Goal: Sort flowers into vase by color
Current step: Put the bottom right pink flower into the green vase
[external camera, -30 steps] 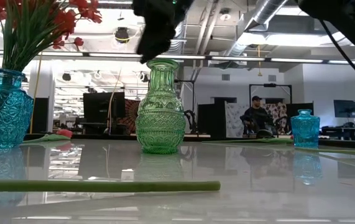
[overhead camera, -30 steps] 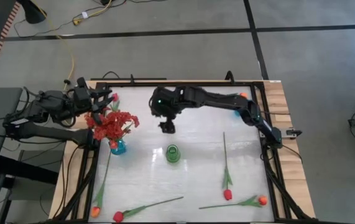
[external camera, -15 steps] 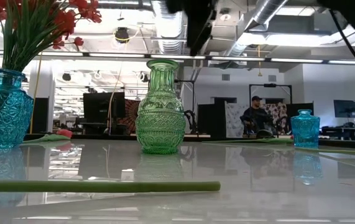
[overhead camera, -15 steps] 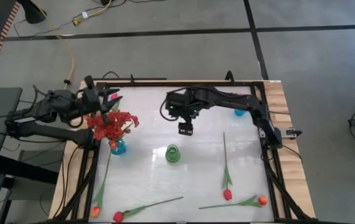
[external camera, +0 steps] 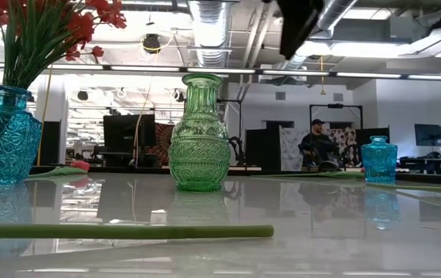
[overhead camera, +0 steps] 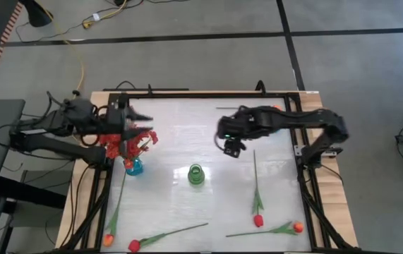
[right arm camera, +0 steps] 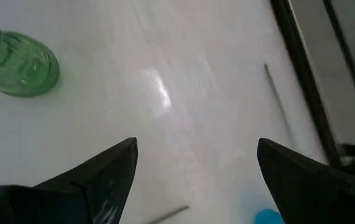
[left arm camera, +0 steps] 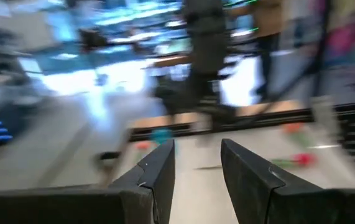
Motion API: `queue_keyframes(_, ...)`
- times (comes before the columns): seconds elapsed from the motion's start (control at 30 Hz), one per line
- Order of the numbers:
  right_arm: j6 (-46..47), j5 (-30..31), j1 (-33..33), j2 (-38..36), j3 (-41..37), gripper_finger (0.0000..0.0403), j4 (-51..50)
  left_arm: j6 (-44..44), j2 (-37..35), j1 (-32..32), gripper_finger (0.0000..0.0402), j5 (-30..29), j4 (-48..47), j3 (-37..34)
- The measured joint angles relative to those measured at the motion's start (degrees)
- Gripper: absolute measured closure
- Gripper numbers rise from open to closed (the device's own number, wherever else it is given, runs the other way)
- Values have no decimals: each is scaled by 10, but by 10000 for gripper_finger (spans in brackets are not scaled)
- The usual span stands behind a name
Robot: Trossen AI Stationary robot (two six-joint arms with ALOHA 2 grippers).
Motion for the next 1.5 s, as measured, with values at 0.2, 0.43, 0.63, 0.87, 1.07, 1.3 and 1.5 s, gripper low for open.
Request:
queue_keyframes(0.2,70,-41,20,-123,-191,46,111,-86,6,-79,282,53,-22,-9)
queue_keyframes(0.43,92,-47,86,-170,-248,46,99,-116,54,-205,282,0,-16,-14)
queue_keyframes(0.63,-89,-64,133,-142,-273,46,88,-136,96,-290,282,-53,-38,-14)
queue_keyframes(0.87,-349,-93,161,-66,-286,46,82,-233,132,-389,282,-177,-83,-30)
queue_keyframes(1.07,-433,-93,184,7,-286,46,50,-280,132,-446,282,-157,-57,-76)
queue_keyframes(1.3,-462,-93,209,52,-286,51,39,-356,130,-490,282,-118,-6,-131)
queue_keyframes(1.5,-464,-103,216,51,-286,75,54,-369,113,-527,282,-115,73,-188)
